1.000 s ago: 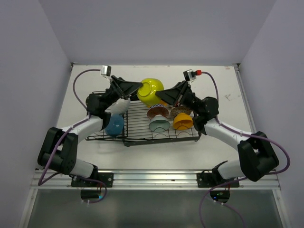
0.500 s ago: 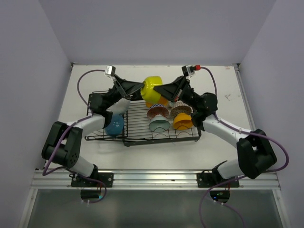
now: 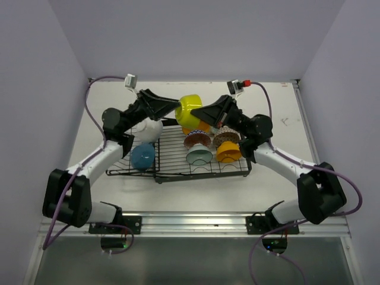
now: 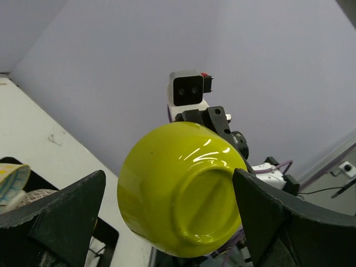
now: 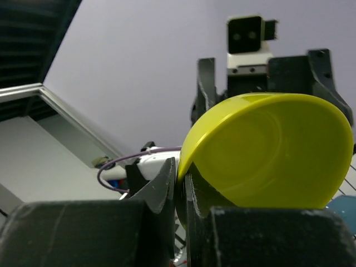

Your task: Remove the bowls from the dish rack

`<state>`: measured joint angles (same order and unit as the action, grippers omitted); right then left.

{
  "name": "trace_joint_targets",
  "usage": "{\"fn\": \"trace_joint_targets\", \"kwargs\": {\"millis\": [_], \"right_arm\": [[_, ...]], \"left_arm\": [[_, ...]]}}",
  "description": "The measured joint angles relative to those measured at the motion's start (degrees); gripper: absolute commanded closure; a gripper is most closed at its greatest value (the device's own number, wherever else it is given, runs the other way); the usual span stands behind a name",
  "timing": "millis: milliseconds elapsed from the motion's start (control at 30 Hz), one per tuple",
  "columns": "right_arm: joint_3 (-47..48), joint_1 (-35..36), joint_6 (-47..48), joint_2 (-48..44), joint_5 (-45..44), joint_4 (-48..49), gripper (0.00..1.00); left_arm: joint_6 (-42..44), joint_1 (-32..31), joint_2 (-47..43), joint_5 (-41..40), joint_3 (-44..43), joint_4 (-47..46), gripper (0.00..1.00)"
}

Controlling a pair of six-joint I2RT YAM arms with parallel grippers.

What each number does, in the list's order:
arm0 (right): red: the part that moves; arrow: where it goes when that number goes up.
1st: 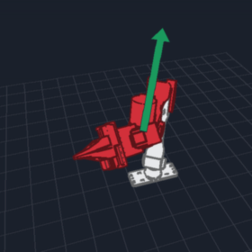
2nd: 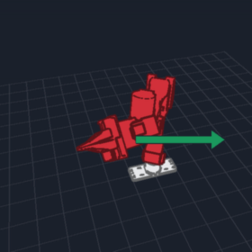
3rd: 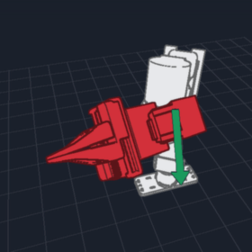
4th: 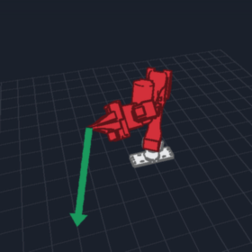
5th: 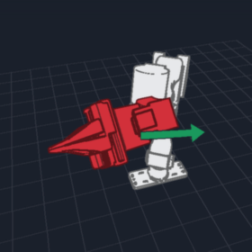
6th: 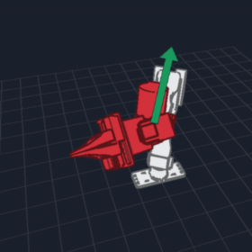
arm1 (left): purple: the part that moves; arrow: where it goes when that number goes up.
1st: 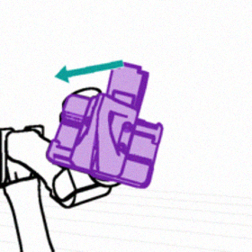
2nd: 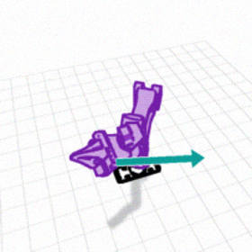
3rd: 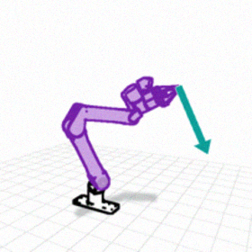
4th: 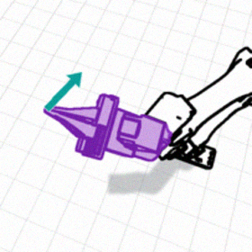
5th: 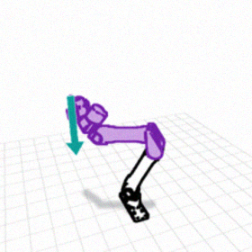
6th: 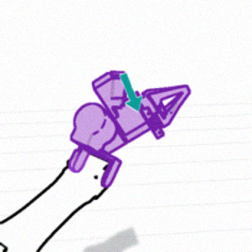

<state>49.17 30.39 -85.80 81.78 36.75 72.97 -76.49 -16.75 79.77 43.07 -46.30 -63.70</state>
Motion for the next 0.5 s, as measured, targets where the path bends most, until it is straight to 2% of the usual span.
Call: {"fn": "trace_joint_targets", "kwargs": {"millis": [100, 167, 233, 367, 500], "right_arm": [[0.24, -0.52, 5.14, -2.32, 1.44, -5.57, 1.0], [1.57, -1.55, 11.47, -5.29, 2.01, -15.1, 1.0], [5.46, -2.71, 20.79, -8.33, 0.63, -29.35, 1.0], [16.9, -4.39, 40.59, -11.19, -8.22, -56.15, 1.0], [25.55, -7.52, 54.16, -10.25, -18.12, -73.22, 1.0]], "left_arm": [[8.59, 2.21, -4.52, -0.04, -4.61, 12.72, 0.0], [14.88, 3.85, -7.19, -2.23, -8.31, 22.75, 0.0], [21.94, 5.14, -10.03, -6.6, -12.02, 33.27, 0.0], [34.1, 5.33, -15.87, -15.69, -15.02, 48.96, 0.0], [43.23, 5.31, -19.3, -25.22, -15.15, 60.63, 0.0]]}}
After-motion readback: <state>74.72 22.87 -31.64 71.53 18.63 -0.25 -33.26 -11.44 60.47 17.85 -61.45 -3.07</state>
